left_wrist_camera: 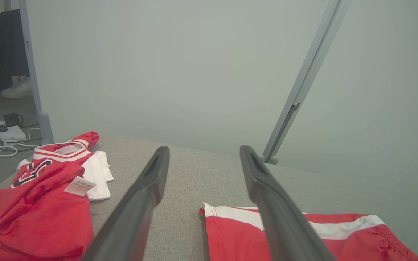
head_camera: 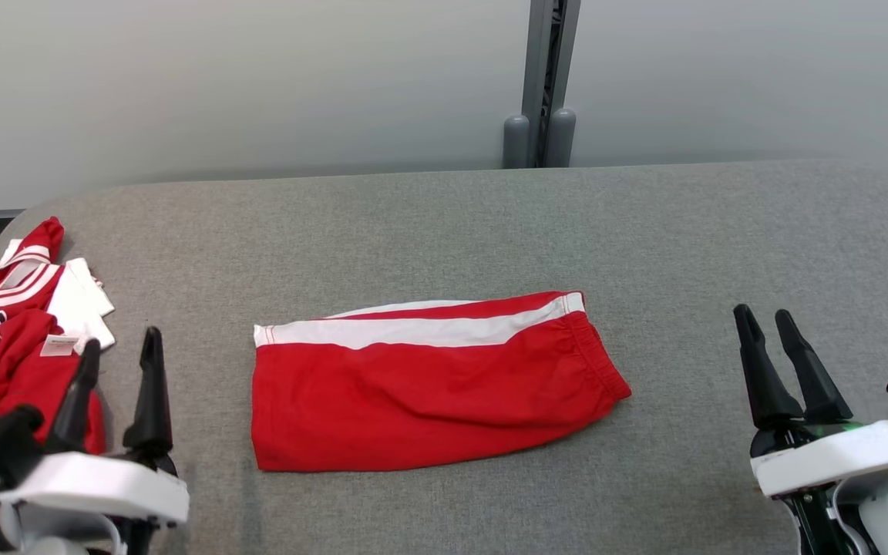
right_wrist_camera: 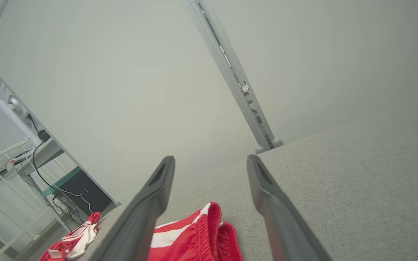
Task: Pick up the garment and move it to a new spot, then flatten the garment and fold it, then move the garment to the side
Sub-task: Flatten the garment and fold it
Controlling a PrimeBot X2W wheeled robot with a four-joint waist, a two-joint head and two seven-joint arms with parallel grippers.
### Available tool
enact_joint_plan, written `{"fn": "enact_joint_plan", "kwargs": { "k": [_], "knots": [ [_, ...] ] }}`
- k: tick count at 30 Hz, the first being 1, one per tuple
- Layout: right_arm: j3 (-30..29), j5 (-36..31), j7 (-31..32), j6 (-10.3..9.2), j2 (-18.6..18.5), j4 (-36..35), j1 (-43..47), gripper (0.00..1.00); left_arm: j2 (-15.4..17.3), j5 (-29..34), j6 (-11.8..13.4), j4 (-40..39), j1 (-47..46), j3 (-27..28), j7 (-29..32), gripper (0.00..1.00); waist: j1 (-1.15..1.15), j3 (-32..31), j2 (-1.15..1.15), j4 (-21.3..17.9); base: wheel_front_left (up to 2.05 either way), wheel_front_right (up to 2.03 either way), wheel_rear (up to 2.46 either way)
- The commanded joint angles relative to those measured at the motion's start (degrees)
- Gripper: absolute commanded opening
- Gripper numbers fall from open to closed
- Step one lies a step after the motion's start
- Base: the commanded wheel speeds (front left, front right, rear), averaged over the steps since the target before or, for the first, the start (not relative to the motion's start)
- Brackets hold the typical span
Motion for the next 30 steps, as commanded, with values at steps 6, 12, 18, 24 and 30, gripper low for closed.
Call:
{"fn": "enact_joint_plan", "kwargs": {
  "k": [6, 12, 18, 24, 30],
  "knots": [
    [-5.1, -11.4, -0.3, 0.04, 2.9, 2.9, 1.6, 1.00, -8.1, 10.7, -4.7, 1.7, 5.4, 5.7, -0.1, 1.00, 0.00, -0.5, 0.00, 1.2, 0.00, 0.00, 0.00],
    [-5.0, -19.6, -0.3, 0.04, 5.3, 7.8, 0.0, 1.00, -13.3, 15.2, -9.0, 3.8, 7.2, 8.6, -0.1, 1.00, 0.00, -1.1, 0.00, 2.5, 0.00, 0.00, 0.00],
    [-2.5, -21.9, 4.0, 0.04, 6.5, 16.7, -5.5, 1.00, -16.4, 18.2, -11.9, 5.3, 7.1, 9.8, -0.1, 1.00, 0.00, -1.2, 0.00, 4.4, 0.00, 0.00, 0.00],
    [-0.3, -22.3, 9.0, 0.03, 6.6, 25.9, -11.3, 1.00, -18.6, 20.3, -14.0, 6.7, 6.4, 9.9, -0.1, 1.00, 0.00, -0.6, 0.00, 7.4, 0.00, 0.00, 0.00],
    [-0.6, -22.2, 11.5, 0.03, 7.2, 32.9, -14.8, 1.00, -19.3, 21.2, -14.9, 7.9, 5.6, 10.1, -0.1, 1.00, 0.00, 0.2, 0.00, 9.7, 0.00, 0.00, 0.00]
  ]
}}
